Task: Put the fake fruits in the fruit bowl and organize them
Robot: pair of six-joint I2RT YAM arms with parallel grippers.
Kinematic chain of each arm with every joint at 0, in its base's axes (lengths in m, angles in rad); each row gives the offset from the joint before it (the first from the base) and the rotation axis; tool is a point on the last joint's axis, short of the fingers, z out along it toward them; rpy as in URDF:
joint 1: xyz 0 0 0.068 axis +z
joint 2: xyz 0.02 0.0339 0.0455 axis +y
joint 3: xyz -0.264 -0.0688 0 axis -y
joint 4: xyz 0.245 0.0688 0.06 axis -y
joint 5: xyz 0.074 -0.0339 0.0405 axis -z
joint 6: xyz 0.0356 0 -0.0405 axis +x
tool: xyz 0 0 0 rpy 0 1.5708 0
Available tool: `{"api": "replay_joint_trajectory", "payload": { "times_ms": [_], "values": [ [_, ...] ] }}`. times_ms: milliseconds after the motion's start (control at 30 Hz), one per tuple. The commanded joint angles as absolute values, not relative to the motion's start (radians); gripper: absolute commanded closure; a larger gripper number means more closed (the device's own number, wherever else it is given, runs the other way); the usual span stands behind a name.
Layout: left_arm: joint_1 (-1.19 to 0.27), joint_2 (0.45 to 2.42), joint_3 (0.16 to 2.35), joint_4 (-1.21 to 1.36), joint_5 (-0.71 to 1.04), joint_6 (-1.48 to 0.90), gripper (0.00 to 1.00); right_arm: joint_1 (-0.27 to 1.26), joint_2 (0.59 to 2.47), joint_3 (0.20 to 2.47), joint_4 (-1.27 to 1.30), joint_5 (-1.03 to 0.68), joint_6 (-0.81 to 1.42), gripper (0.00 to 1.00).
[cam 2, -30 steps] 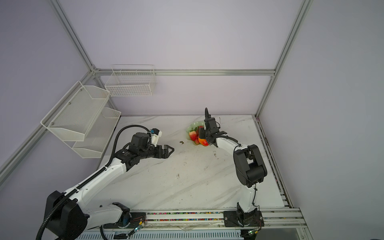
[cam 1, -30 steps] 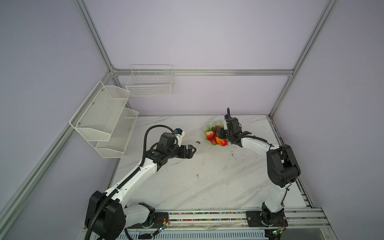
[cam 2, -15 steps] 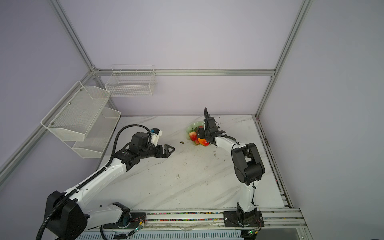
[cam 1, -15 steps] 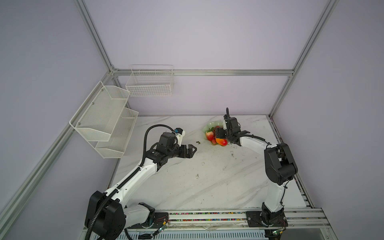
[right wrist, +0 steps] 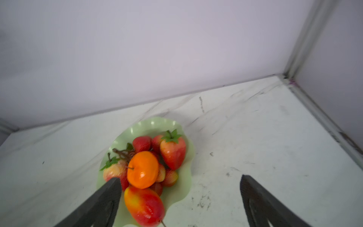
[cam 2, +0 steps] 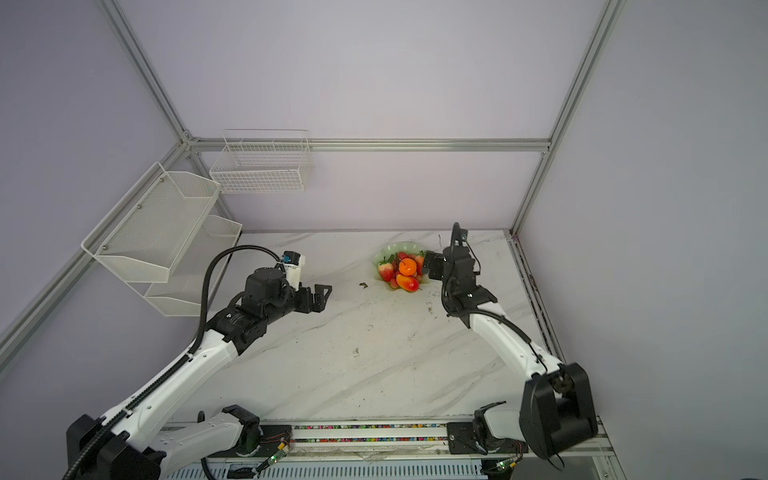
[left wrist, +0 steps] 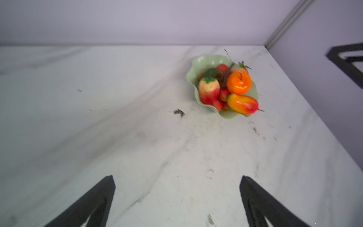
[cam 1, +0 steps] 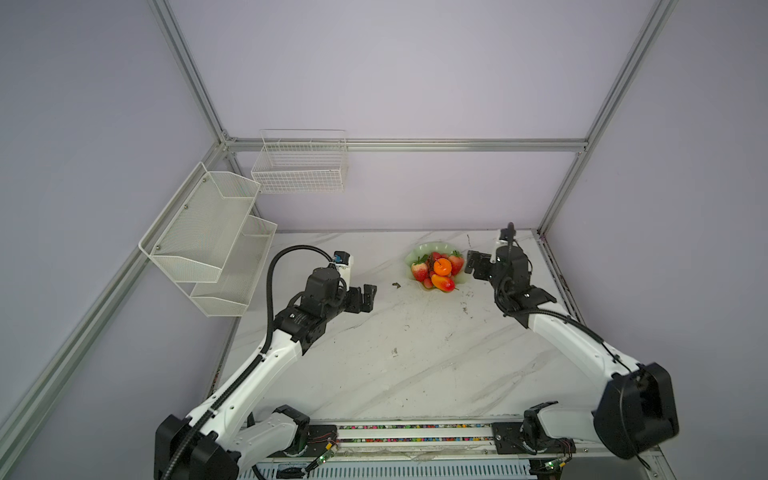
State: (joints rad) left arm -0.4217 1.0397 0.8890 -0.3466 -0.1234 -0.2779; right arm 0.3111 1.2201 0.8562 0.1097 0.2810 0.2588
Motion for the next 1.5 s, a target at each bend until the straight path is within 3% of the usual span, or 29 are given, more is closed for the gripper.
{"api": "replay_joint_trajectory", "payload": {
  "times_ms": [0,133,300,467,567,733,833,933,1000,1100,1467],
  "values": [
    [-0.422,0.965,0.720,-0.253,-0.622,-0.150,0.00,0.279,1.070,0.603,0.313,0.482,0.263,0.03],
    [-0.395,0.953,0.489,0.052,-0.845,-0.074,0.00,0.275,0.959,0.289,0.709,0.620,0.197,0.03],
    [-0.283,1.044,0.304,0.457,-0.697,-0.090,0.00,0.260,1.201,0.255,0.970,0.677,0.096,0.03],
    [-0.187,1.207,0.266,0.727,-0.541,-0.061,0.00,0.254,1.409,0.279,1.224,0.569,-0.046,0.03],
    [-0.130,1.309,0.266,0.895,-0.453,-0.040,0.00,0.222,1.450,0.296,1.248,0.501,-0.060,0.03],
    [-0.080,1.471,0.320,0.952,-0.351,0.010,0.00,0.107,1.548,0.320,1.367,0.275,0.000,0.03],
    [-0.060,1.619,0.286,1.219,-0.330,0.040,0.00,0.091,1.652,0.362,1.410,0.173,-0.034,0.03],
    [-0.043,1.551,0.363,0.943,-0.304,-0.022,0.00,0.091,1.759,0.339,1.557,0.086,-0.072,0.03],
    [-0.038,1.588,0.365,1.001,-0.308,0.002,0.00,0.090,1.798,0.354,1.573,0.063,-0.078,0.03],
    [-0.034,1.577,0.373,0.970,-0.305,-0.011,0.00,0.090,1.784,0.469,1.333,0.117,-0.066,0.03],
    [-0.034,1.580,0.371,0.978,-0.301,-0.009,0.00,0.091,1.781,0.469,1.329,0.149,-0.055,0.03]
  ]
}}
